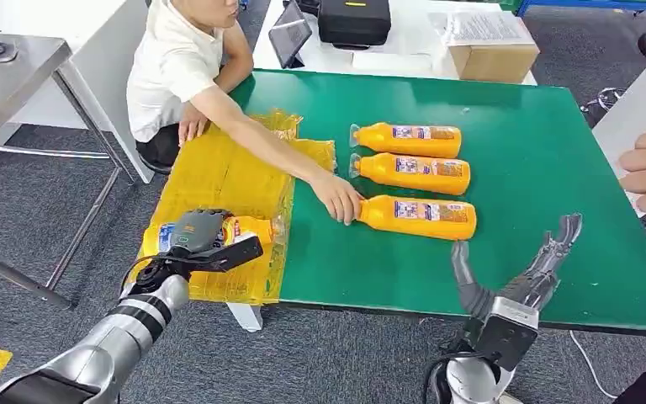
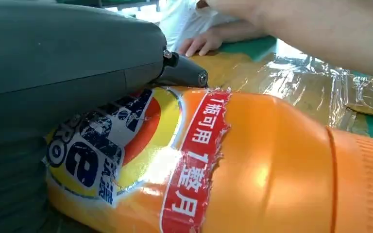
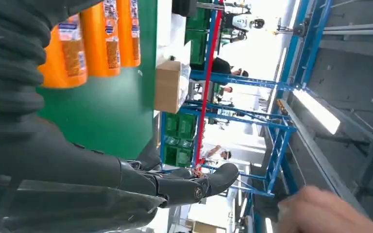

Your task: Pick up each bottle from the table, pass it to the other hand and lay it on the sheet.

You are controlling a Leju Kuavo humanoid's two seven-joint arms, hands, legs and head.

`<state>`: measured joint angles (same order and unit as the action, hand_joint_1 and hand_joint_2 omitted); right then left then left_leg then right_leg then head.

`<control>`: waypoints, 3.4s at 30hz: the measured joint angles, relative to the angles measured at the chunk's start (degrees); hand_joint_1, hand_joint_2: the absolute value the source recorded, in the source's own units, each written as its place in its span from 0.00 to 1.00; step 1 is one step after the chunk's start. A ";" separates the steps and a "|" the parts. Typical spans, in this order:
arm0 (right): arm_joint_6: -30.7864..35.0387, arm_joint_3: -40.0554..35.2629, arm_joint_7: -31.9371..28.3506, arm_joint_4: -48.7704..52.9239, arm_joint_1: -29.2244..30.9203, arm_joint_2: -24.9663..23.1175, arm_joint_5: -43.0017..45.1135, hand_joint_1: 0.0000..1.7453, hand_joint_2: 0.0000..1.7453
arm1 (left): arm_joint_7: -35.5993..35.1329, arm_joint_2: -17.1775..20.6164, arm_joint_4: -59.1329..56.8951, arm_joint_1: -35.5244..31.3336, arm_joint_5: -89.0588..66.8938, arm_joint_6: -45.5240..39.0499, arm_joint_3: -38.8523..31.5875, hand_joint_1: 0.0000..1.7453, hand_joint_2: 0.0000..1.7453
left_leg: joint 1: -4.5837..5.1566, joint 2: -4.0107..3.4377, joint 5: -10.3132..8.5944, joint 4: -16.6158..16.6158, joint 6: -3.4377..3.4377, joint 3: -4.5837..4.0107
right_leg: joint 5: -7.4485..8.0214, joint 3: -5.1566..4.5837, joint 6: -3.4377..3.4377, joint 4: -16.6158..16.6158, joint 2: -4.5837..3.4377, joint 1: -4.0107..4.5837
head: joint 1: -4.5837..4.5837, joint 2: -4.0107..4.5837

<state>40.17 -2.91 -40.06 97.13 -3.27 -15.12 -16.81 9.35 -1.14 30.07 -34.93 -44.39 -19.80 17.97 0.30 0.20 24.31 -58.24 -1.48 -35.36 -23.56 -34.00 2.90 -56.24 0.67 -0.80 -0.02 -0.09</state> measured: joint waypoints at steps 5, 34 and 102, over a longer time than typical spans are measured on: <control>0.00 -0.04 0.00 -0.37 0.01 0.07 -0.09 0.00 1.00 | 0.28 0.00 -0.61 -0.18 0.76 3.01 -0.04 0.00 1.00 | -0.01 0.01 -0.01 0.00 0.01 0.05 | 0.00 0.04 0.00 -0.02 0.00 0.00 | -0.02 0.00; 0.00 -0.07 0.00 -3.52 -0.09 1.66 -2.91 0.00 1.00 | 15.92 -1.65 16.28 8.06 19.76 16.13 -3.98 0.00 1.00 | 0.03 0.00 0.00 0.00 0.01 0.32 | 0.00 0.28 0.01 0.01 0.00 -0.03 | -0.02 0.00; -19.33 -7.95 30.60 -67.95 32.40 18.66 -50.21 1.00 1.00 | 22.67 -13.18 43.34 24.15 41.29 -13.71 18.36 0.00 1.00 | 0.09 -0.34 0.20 -0.01 -0.09 0.99 | 0.03 0.09 0.02 0.17 -0.34 -0.07 | -0.04 0.00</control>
<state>20.84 -10.86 -9.47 29.18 29.13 3.54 -67.01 32.02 -14.32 73.42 -10.78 -3.10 -33.51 36.33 0.40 -0.15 24.51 -58.24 -1.58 -34.37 -23.53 -33.91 2.92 -56.07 0.32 -0.87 -0.07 -0.09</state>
